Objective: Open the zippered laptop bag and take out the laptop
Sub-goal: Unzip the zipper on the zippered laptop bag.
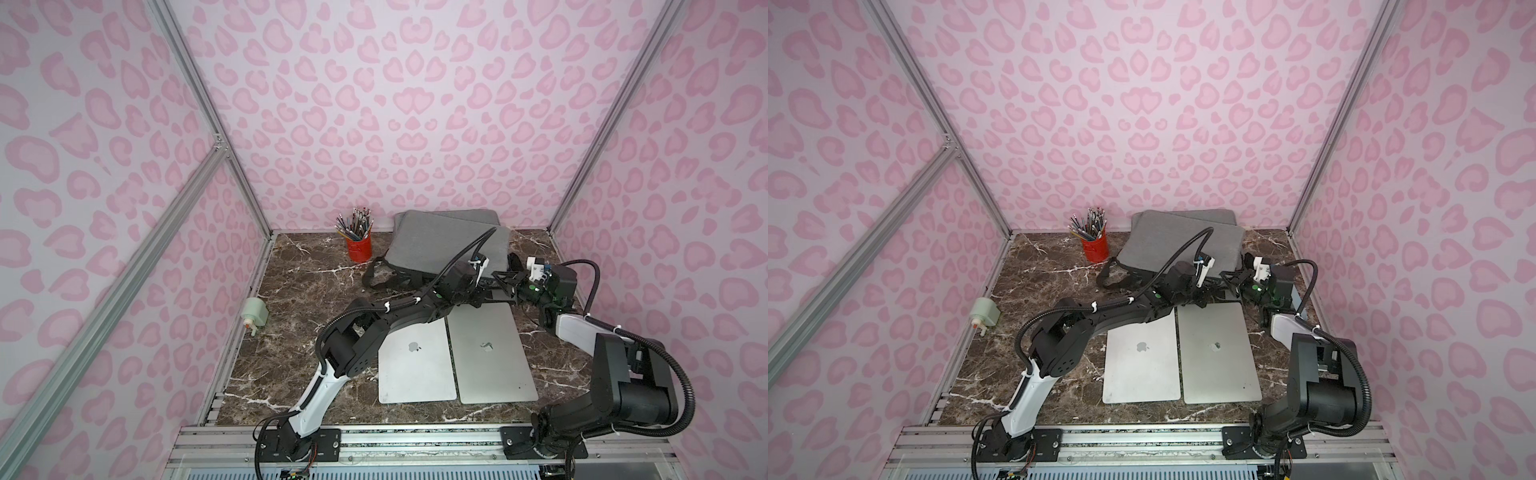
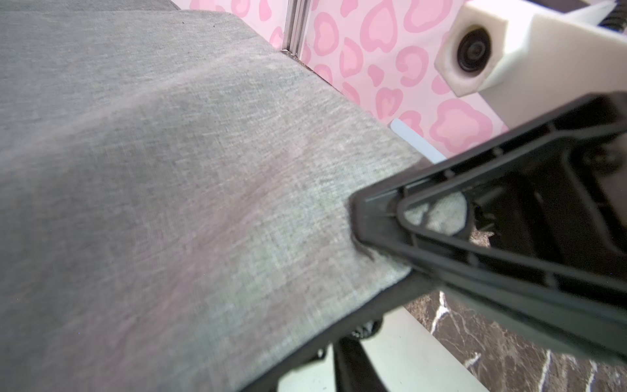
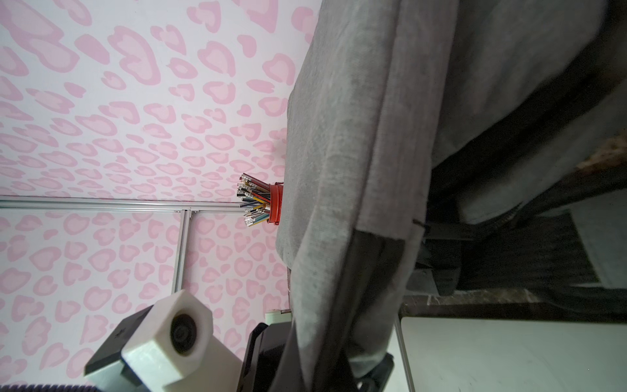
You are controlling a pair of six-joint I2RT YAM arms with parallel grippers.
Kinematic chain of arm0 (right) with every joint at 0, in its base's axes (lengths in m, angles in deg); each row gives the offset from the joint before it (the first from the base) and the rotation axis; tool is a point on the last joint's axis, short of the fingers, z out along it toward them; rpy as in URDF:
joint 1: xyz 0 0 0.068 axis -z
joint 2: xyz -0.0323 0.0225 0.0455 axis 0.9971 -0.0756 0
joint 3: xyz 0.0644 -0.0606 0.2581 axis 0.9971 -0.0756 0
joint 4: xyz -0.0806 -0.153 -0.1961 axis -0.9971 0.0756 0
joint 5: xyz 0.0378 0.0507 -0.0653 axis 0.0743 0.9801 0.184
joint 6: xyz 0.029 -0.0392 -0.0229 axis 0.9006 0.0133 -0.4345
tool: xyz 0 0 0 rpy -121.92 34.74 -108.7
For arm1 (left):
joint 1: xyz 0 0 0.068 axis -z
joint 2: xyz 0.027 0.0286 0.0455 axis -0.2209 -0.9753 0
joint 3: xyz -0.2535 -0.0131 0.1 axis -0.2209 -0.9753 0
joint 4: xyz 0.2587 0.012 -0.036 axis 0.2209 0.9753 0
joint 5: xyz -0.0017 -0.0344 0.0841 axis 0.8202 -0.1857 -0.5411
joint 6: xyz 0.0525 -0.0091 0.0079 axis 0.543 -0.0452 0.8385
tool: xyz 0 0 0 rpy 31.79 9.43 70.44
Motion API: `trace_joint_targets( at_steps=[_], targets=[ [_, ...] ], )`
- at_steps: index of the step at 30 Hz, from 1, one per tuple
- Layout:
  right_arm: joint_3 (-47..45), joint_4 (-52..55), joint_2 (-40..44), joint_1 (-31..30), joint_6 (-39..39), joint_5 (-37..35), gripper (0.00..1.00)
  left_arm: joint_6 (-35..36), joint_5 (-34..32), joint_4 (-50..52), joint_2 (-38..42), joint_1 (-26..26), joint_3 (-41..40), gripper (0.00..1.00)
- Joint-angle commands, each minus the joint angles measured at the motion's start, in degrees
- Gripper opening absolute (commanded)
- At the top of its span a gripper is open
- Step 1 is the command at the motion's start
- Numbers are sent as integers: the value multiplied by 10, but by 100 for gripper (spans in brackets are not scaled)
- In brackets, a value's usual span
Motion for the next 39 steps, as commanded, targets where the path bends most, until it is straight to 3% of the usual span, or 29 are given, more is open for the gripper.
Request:
trace_joint_targets(
  at_steps=[1, 7, 21, 39],
  targets=[
    [-5, -42, 4, 2, 4, 22, 0, 8, -2, -27, -3, -1, 7, 21],
    [-7, -42, 3, 8, 4, 22, 0, 13, -1, -11, 5, -1, 1, 2],
    [-2, -8, 15, 34, -16, -8, 0, 34, -27, 67, 54, -5, -64, 2],
    [36, 109, 21, 80, -116, -25, 0, 62, -108, 231, 138, -28, -121, 2]
  ],
)
